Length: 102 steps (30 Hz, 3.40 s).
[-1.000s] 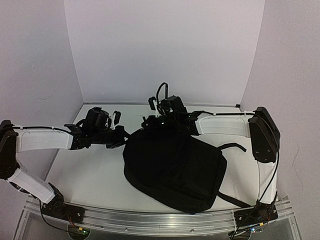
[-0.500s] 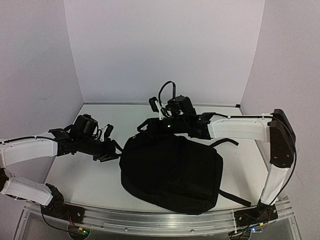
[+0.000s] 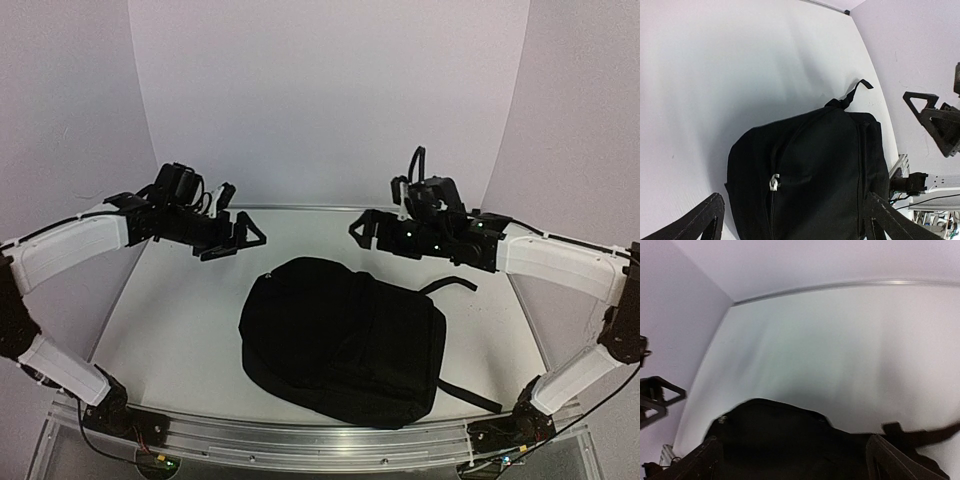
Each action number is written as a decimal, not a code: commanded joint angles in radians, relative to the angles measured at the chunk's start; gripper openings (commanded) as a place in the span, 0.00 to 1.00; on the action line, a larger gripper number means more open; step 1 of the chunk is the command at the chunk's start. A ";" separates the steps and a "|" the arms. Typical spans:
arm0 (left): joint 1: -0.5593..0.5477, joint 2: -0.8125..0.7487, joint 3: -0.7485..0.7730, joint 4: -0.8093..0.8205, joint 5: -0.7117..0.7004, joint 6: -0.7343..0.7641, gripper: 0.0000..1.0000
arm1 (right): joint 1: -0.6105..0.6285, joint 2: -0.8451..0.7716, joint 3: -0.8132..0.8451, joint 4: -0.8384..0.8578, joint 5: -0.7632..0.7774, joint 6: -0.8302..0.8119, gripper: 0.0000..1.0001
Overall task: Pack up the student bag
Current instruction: Zip the student bag at the center of the board.
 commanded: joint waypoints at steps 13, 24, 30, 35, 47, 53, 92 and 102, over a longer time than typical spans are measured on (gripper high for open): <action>-0.007 0.512 0.390 -0.108 0.356 0.320 1.00 | -0.227 -0.368 -0.512 -0.210 -0.027 0.341 0.96; -0.037 0.539 0.294 -0.044 0.469 0.274 0.53 | -0.228 -0.306 -0.607 -0.076 -0.169 0.339 0.64; -0.039 0.456 0.165 0.002 0.431 0.235 0.08 | -0.227 -0.130 -0.534 0.062 -0.165 0.266 0.21; -0.039 0.322 0.022 0.079 0.356 0.147 0.00 | -0.228 0.068 -0.336 0.103 -0.061 0.140 0.00; -0.211 0.101 -0.197 0.254 0.206 -0.128 0.18 | -0.226 0.674 0.423 0.248 -0.193 -0.132 0.00; -0.216 -0.039 -0.230 0.209 0.070 -0.174 0.48 | -0.227 0.751 0.555 0.294 -0.287 -0.166 0.21; -0.149 0.139 -0.188 0.350 0.227 -0.212 0.35 | 0.076 0.091 -0.024 -0.021 -0.097 -0.020 0.91; -0.151 0.140 -0.142 0.036 0.082 -0.186 0.70 | 0.107 0.064 0.005 -0.024 -0.074 -0.010 0.91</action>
